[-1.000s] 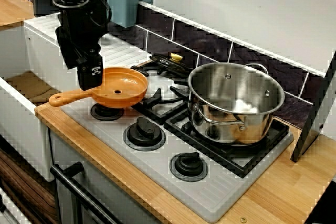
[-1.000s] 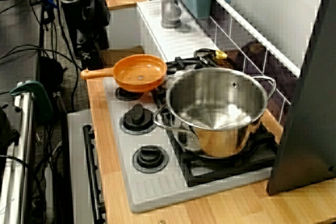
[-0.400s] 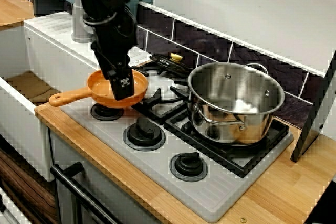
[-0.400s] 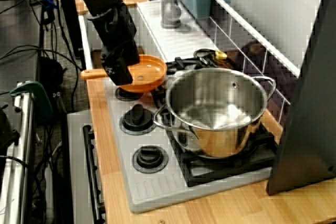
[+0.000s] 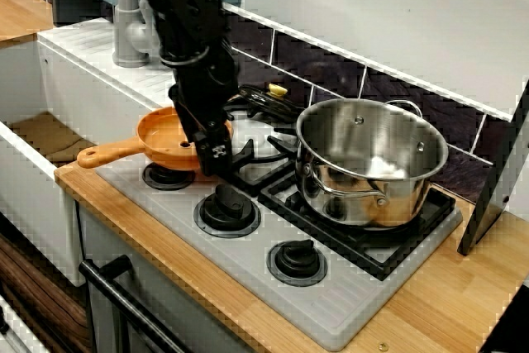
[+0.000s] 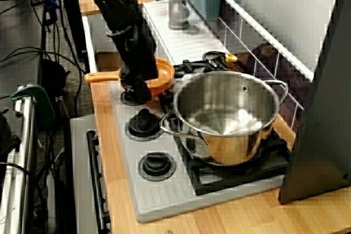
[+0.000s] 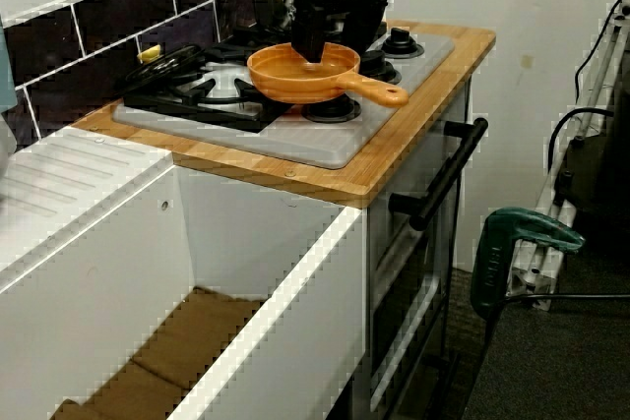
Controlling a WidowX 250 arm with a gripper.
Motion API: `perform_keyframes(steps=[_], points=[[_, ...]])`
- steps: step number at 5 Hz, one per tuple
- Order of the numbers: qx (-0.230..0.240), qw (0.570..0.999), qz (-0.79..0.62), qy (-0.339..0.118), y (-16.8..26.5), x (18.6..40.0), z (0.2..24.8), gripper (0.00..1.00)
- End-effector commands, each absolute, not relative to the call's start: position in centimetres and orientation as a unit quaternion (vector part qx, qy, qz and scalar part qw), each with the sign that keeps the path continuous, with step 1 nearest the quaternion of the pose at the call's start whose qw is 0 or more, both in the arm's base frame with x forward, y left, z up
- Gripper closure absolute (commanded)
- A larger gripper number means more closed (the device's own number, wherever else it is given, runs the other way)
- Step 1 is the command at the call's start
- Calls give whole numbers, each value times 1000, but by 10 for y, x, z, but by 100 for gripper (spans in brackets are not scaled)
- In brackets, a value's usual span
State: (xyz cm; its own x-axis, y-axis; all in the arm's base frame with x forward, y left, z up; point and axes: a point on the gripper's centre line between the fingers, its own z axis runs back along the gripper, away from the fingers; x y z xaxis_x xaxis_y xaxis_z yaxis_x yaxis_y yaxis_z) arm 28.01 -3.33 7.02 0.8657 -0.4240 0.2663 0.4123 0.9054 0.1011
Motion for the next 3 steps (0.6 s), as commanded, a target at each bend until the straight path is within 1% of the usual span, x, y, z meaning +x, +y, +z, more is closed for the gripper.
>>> perform_keyframes(steps=[1, 2, 3], points=[[46, 968, -196, -152, -37, 283, 73, 100], [55, 966, -207, -145, -38, 282, 77, 100], [62, 964, -212, -147, -39, 280, 78, 100]])
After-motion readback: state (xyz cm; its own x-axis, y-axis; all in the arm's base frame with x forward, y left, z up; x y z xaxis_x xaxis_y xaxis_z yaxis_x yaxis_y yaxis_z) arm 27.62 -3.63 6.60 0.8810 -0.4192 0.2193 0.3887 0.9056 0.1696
